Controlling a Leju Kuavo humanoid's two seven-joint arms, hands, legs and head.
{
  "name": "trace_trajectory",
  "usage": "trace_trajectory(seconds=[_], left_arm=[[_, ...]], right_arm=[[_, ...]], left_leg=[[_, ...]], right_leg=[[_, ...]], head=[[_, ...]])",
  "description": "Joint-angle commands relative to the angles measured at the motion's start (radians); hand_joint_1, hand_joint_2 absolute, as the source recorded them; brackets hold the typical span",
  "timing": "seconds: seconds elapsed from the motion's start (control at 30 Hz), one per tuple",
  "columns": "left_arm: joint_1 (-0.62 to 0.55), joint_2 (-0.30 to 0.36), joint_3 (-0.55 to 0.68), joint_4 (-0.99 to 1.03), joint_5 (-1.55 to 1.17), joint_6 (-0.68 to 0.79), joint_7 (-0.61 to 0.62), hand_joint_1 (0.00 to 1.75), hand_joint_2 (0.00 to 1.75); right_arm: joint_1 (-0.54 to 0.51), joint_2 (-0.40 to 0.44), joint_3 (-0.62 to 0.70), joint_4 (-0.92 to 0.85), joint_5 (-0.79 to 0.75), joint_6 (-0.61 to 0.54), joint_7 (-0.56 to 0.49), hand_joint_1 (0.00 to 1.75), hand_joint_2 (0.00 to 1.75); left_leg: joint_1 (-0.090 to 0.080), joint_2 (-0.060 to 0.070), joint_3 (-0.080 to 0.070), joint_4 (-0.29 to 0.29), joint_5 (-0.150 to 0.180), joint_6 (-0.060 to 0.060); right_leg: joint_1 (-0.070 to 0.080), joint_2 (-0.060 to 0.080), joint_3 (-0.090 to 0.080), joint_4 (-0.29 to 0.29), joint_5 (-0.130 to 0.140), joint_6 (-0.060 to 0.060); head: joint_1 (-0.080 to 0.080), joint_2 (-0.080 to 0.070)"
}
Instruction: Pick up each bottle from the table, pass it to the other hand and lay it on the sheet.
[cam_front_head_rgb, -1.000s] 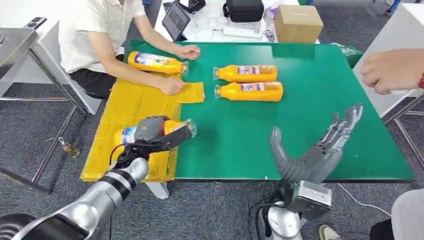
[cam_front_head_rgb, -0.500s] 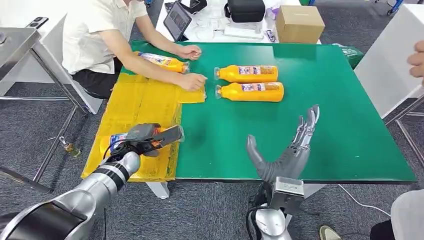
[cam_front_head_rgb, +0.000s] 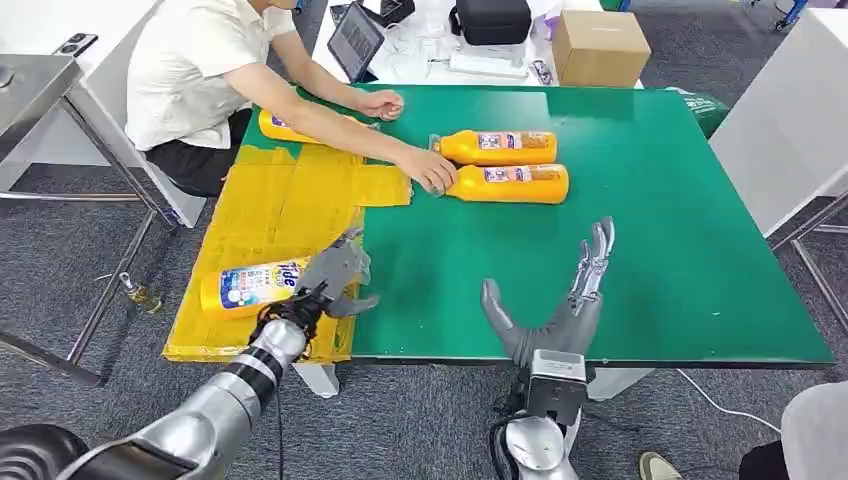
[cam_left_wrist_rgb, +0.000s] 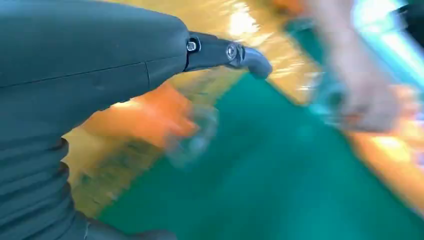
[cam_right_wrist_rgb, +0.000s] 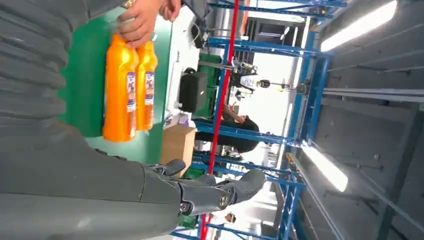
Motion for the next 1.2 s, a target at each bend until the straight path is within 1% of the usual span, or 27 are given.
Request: trace_trajectory(seconds=[0.03, 0.1, 0.13, 0.17, 0.23, 0.3, 0.33, 0.37, 0.4, 0.47, 0.5, 0.53, 0.57, 0.6, 0.63, 0.67, 0.73, 0.8, 0.83, 0.87, 0.93, 0.97, 1.0, 1.1, 1.13, 1.17, 1.2], left_arm=[[0.088, -0.026, -0.013, -0.236, 0.024, 0.040, -0.034, 0.00, 1.75], [0.088, -0.026, -0.013, -0.236, 0.024, 0.040, -0.034, 0.00, 1.75], [0.123, -0.014, -0.046, -0.313, 0.035, 0.074, -0.044, 0.00, 1.75], [0.134, -0.011, -0.056, -0.339, 0.038, 0.100, -0.057, 0.00, 1.75], [0.164, 0.002, -0.098, -0.419, 0.032, 0.163, -0.085, 0.00, 1.75], [0.200, 0.017, -0.147, -0.514, -0.017, 0.290, -0.113, 0.00, 1.75], [0.221, 0.024, -0.171, -0.561, -0.010, 0.339, -0.125, 0.00, 1.75], [0.243, 0.022, -0.174, -0.589, 0.017, 0.350, -0.135, 0.00, 1.75], [0.276, 0.025, -0.182, -0.614, 0.048, 0.364, -0.150, 0.00, 1.75], [0.340, 0.007, -0.169, -0.636, 0.138, 0.357, -0.169, 0.00, 1.75], [0.376, -0.014, -0.163, -0.622, 0.209, 0.319, -0.158, 0.00, 1.75], [0.392, -0.029, -0.169, -0.585, 0.280, 0.256, -0.107, 0.00, 1.75], [0.395, -0.035, -0.176, -0.562, 0.291, 0.268, -0.130, 0.00, 1.75], [0.395, -0.040, -0.180, -0.546, 0.297, 0.275, -0.145, 0.00, 1.75], [0.389, -0.041, -0.188, -0.525, 0.314, 0.254, -0.132, 0.00, 1.75], [0.377, -0.037, -0.204, -0.492, 0.338, 0.217, -0.098, 0.00, 1.75], [0.364, -0.047, -0.216, -0.447, 0.320, 0.273, -0.128, 0.00, 1.75], [0.366, -0.045, -0.223, -0.470, 0.346, 0.244, -0.124, 0.00, 1.75], [0.366, -0.036, -0.239, -0.494, 0.343, 0.236, -0.122, 0.00, 1.75], [0.365, -0.029, -0.255, -0.513, 0.332, 0.229, -0.109, 0.00, 1.75], [0.351, -0.021, -0.290, -0.543, 0.303, 0.217, -0.091, 0.00, 1.75], [0.344, -0.023, -0.296, -0.550, 0.300, 0.213, -0.091, 0.00, 1.75], [0.338, -0.025, -0.307, -0.558, 0.285, 0.220, -0.088, 0.00, 1.75], [0.334, -0.028, -0.314, -0.568, 0.272, 0.231, -0.092, 0.00, 1.75], [0.334, -0.028, -0.314, -0.568, 0.272, 0.231, -0.092, 0.00, 1.75], [0.334, -0.028, -0.318, -0.572, 0.267, 0.232, -0.093, 0.00, 1.75], [0.333, -0.026, -0.323, -0.579, 0.257, 0.236, -0.100, 0.00, 1.75]], right_arm=[[-0.006, -0.019, -0.038, 0.058, 0.006, 0.001, -0.002, 0.00, 1.75], [-0.006, -0.019, -0.038, 0.058, 0.006, 0.001, -0.002, 0.00, 1.75], [-0.002, -0.016, -0.040, 0.055, 0.013, 0.001, -0.002, 0.00, 1.75], [-0.001, -0.016, -0.040, 0.054, 0.012, 0.001, -0.002, 0.00, 1.75], [0.000, -0.015, -0.042, 0.057, 0.016, 0.001, -0.002, 0.00, 1.75], [-0.002, -0.004, -0.058, 0.062, 0.053, 0.001, -0.002, 0.00, 1.75], [-0.013, -0.010, -0.055, 0.109, 0.088, 0.001, -0.002, 0.00, 1.75], [-0.029, -0.022, -0.062, 0.210, 0.187, 0.001, -0.002, 0.00, 1.75], [-0.061, -0.057, -0.051, 0.323, 0.294, 0.001, 0.047, 0.00, 1.75], [-0.122, -0.164, 0.020, 0.518, 0.531, 0.001, 0.229, 0.00, 1.75], [-0.118, -0.150, -0.081, 0.567, 0.638, 0.001, 0.251, 0.00, 1.75], [-0.135, -0.170, -0.099, 0.644, 0.714, 0.001, 0.293, 0.00, 1.75], [-0.135, -0.170, -0.125, 0.658, 0.708, 0.001, 0.260, 0.00, 1.75], [-0.135, -0.170, -0.139, 0.666, 0.704, 0.001, 0.241, 0.00, 1.75], [-0.136, -0.175, -0.144, 0.674, 0.733, 0.001, 0.262, 0.00, 1.75], [-0.148, -0.187, -0.135, 0.710, 0.786, 0.001, 0.329, 0.00, 1.75], [-0.181, -0.218, -0.093, 0.769, 0.726, 0.007, 0.364, 0.00, 1.75], [-0.200, -0.231, -0.079, 0.790, 0.722, 0.002, 0.382, 0.00, 1.75], [-0.212, -0.237, -0.070, 0.803, 0.726, 0.007, 0.391, 0.00, 1.75], [-0.226, -0.240, -0.062, 0.815, 0.727, 0.015, 0.398, 0.00, 1.75], [-0.281, -0.242, -0.032, 0.861, 0.734, 0.032, 0.406, 0.00, 1.75], [-0.301, -0.238, -0.025, 0.868, 0.733, 0.042, 0.404, 0.00, 1.75], [-0.325, -0.234, -0.010, 0.880, 0.743, 0.036, 0.408, 0.00, 1.75], [-0.344, -0.236, 0.013, 0.883, 0.767, 0.028, 0.425, 0.00, 1.75], [-0.344, -0.236, 0.013, 0.883, 0.767, 0.028, 0.425, 0.00, 1.75], [-0.342, -0.241, 0.025, 0.874, 0.787, 0.016, 0.441, 0.00, 1.75], [-0.347, -0.254, 0.048, 0.854, 0.867, 0.001, 0.489, 0.00, 1.75]], left_leg=[[0.000, 0.001, 0.001, 0.000, -0.001, 0.001], [0.000, 0.001, 0.002, -0.001, -0.001, 0.001], [0.001, 0.001, 0.001, -0.001, -0.001, 0.001], [0.000, 0.001, 0.000, -0.001, 0.000, 0.001], [0.001, 0.002, 0.003, -0.001, -0.002, 0.002], [0.000, 0.002, 0.000, -0.001, -0.001, 0.001], [0.000, 0.001, -0.001, -0.001, -0.001, 0.001], [0.001, 0.001, 0.001, -0.001, -0.001, 0.001], [0.000, 0.002, 0.000, -0.001, -0.001, 0.001], [0.001, 0.006, 0.006, -0.005, -0.001, 0.002], [0.001, 0.006, 0.006, -0.005, -0.001, 0.002], [0.001, 0.004, 0.004, -0.004, -0.001, 0.001], [0.001, 0.005, 0.007, -0.005, -0.001, 0.002], [0.000, 0.000, 0.006, -0.005, -0.001, 0.002], [0.000, -0.003, 0.002, -0.003, 0.000, 0.001], [0.000, -0.004, 0.003, -0.003, -0.001, 0.002], [0.000, -0.005, 0.001, -0.002, -0.001, 0.002], [0.000, -0.004, 0.001, -0.002, -0.001, 0.003], [0.000, -0.004, -0.002, -0.001, 0.000, 0.002], [0.000, -0.003, 0.001, -0.001, -0.001, 0.003], [0.000, -0.003, -0.004, 0.000, 0.000, 0.002], [0.000, -0.002, -0.002, 0.000, -0.001, 0.003], [0.000, -0.002, -0.003, 0.000, -0.001, 0.002], [0.000, -0.002, -0.004, 0.001, 0.000, 0.003], [0.000, -0.001, -0.002, 0.000, -0.001, 0.003], [0.000, -0.003, -0.003, 0.000, 0.000, 0.003], [0.000, -0.002, -0.001, 0.000, -0.001, 0.003]], right_leg=[[0.001, -0.001, 0.002, -0.001, -0.001, -0.002], [0.001, -0.001, 0.002, -0.002, -0.001, -0.002], [0.001, -0.001, 0.001, -0.001, 0.000, -0.002], [0.001, 0.000, 0.000, -0.001, 0.000, -0.002], [0.002, 0.000, 0.003, -0.002, -0.001, -0.004], [0.001, 0.000, 0.000, -0.001, 0.000, -0.002], [0.001, 0.000, -0.001, -0.001, 0.000, -0.002], [0.001, -0.001, 0.001, -0.001, -0.001, -0.003], [0.001, 0.000, 0.001, -0.002, 0.000, -0.002], [0.002, 0.004, 0.007, -0.007, 0.001, -0.003], [0.002, 0.004, 0.006, -0.007, 0.002, -0.002], [0.002, 0.003, 0.005, -0.006, 0.001, -0.002], [0.002, 0.003, 0.008, -0.008, 0.001, -0.002], [0.001, -0.002, 0.008, -0.007, 0.000, -0.001], [0.000, -0.004, 0.004, -0.004, -0.002, 0.001], [0.001, -0.005, 0.006, -0.005, -0.003, 0.000], [0.001, -0.005, 0.005, -0.005, -0.002, 0.000], [0.001, -0.005, 0.005, -0.005, -0.002, 0.000], [0.000, -0.004, 0.002, -0.003, -0.002, 0.001], [0.001, -0.003, 0.005, -0.004, -0.002, 0.000], [0.000, -0.003, 0.000, -0.002, -0.002, 0.001], [0.001, -0.002, 0.001, -0.002, -0.002, 0.000], [0.000, -0.002, 0.000, -0.001, -0.002, 0.001], [0.000, -0.002, -0.001, -0.001, -0.002, 0.001], [0.001, -0.002, 0.001, -0.001, -0.002, 0.000], [0.001, -0.003, 0.000, -0.002, -0.002, 0.001], [0.001, -0.003, 0.002, -0.002, -0.002, 0.000]], head=[[0.001, 0.000], [0.000, 0.000], [0.001, 0.000], [0.000, 0.000], [0.000, 0.000], [0.000, 0.000], [0.001, 0.000], [0.000, 0.000], [0.000, 0.000], [0.000, 0.000], [0.001, 0.000], [0.000, 0.000], [-0.001, 0.000], [0.000, 0.000], [0.001, 0.000], [0.001, 0.000], [0.000, 0.000], [0.000, 0.000], [0.000, 0.000], [0.000, 0.000], [0.000, 0.000], [0.000, 0.000], [0.000, 0.000], [0.000, 0.000], [0.000, 0.000], [0.000, 0.000], [0.000, 0.000]])
